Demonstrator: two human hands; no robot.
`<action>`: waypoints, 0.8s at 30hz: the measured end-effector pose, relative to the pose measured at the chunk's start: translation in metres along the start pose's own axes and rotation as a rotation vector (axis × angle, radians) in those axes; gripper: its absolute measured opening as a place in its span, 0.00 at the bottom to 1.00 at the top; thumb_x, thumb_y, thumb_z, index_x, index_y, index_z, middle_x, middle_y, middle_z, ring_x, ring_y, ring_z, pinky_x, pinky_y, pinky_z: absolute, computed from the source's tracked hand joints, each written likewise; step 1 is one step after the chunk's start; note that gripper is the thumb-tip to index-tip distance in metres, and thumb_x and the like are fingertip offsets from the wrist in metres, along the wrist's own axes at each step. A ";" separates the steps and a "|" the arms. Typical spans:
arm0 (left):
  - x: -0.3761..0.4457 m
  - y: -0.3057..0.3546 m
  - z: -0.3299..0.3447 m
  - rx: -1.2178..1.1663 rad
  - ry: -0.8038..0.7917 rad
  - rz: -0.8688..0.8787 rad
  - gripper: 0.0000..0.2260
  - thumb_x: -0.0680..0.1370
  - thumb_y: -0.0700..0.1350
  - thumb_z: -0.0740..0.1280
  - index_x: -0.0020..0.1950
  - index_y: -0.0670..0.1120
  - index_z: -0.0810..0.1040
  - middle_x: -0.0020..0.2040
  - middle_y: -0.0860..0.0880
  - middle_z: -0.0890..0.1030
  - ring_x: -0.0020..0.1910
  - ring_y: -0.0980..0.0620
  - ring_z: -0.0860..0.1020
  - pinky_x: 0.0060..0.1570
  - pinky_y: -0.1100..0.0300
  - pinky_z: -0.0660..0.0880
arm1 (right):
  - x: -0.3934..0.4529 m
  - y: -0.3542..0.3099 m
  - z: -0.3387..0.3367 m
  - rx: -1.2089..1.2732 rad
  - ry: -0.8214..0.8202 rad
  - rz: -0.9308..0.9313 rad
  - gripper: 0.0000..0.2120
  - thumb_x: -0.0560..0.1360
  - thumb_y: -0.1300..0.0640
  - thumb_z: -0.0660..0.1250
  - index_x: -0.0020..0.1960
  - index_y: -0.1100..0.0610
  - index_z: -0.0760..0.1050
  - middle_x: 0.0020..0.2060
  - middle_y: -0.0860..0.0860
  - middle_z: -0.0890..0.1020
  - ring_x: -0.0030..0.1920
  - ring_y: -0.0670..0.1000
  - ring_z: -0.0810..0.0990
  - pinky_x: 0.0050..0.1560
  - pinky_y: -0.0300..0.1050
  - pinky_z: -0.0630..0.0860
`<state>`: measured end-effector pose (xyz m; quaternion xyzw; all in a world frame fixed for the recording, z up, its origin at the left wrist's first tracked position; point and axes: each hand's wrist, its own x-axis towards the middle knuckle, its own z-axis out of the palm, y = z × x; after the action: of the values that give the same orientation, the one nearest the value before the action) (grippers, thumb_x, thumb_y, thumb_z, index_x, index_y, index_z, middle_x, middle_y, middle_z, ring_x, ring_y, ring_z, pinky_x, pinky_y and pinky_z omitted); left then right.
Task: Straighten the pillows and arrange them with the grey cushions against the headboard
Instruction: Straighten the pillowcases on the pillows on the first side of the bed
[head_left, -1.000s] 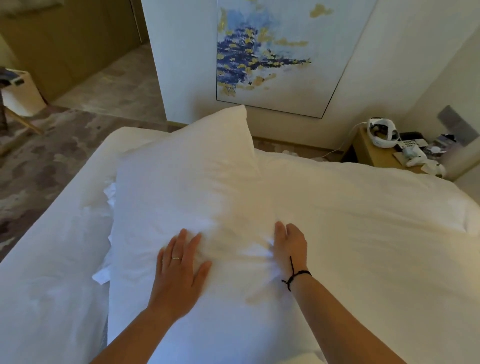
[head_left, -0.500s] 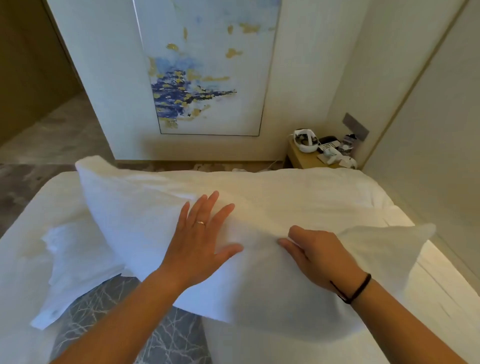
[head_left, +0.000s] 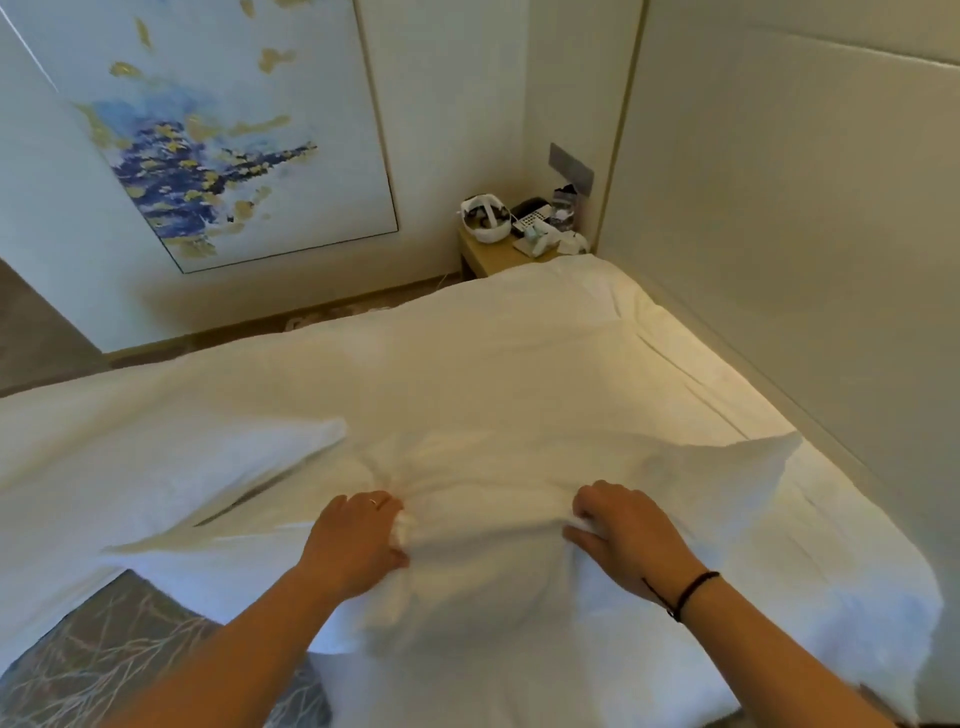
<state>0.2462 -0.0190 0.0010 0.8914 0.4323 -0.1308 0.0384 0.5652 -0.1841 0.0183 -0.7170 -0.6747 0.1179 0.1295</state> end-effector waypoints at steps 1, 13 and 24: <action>0.001 0.001 0.002 0.006 0.009 -0.020 0.29 0.71 0.65 0.68 0.69 0.55 0.72 0.68 0.55 0.75 0.65 0.50 0.73 0.64 0.54 0.66 | 0.003 0.005 -0.001 -0.011 -0.022 -0.006 0.16 0.73 0.37 0.66 0.52 0.47 0.71 0.44 0.45 0.76 0.42 0.52 0.76 0.42 0.46 0.67; -0.014 -0.001 -0.004 0.059 0.090 -0.060 0.07 0.80 0.49 0.58 0.53 0.52 0.75 0.47 0.52 0.81 0.44 0.50 0.79 0.41 0.57 0.63 | 0.024 0.015 0.017 -0.226 -0.163 0.108 0.29 0.70 0.33 0.66 0.68 0.42 0.70 0.63 0.42 0.76 0.60 0.49 0.76 0.63 0.48 0.66; -0.002 -0.005 0.038 -0.101 0.253 -0.048 0.42 0.65 0.77 0.62 0.73 0.56 0.70 0.62 0.50 0.79 0.58 0.46 0.78 0.58 0.48 0.70 | 0.040 0.011 -0.013 0.266 -0.416 0.384 0.45 0.54 0.19 0.66 0.64 0.44 0.75 0.56 0.40 0.76 0.58 0.43 0.76 0.56 0.38 0.72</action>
<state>0.2334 -0.0242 -0.0344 0.8871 0.4609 0.0040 0.0254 0.5826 -0.1447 0.0267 -0.7686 -0.5177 0.3715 0.0568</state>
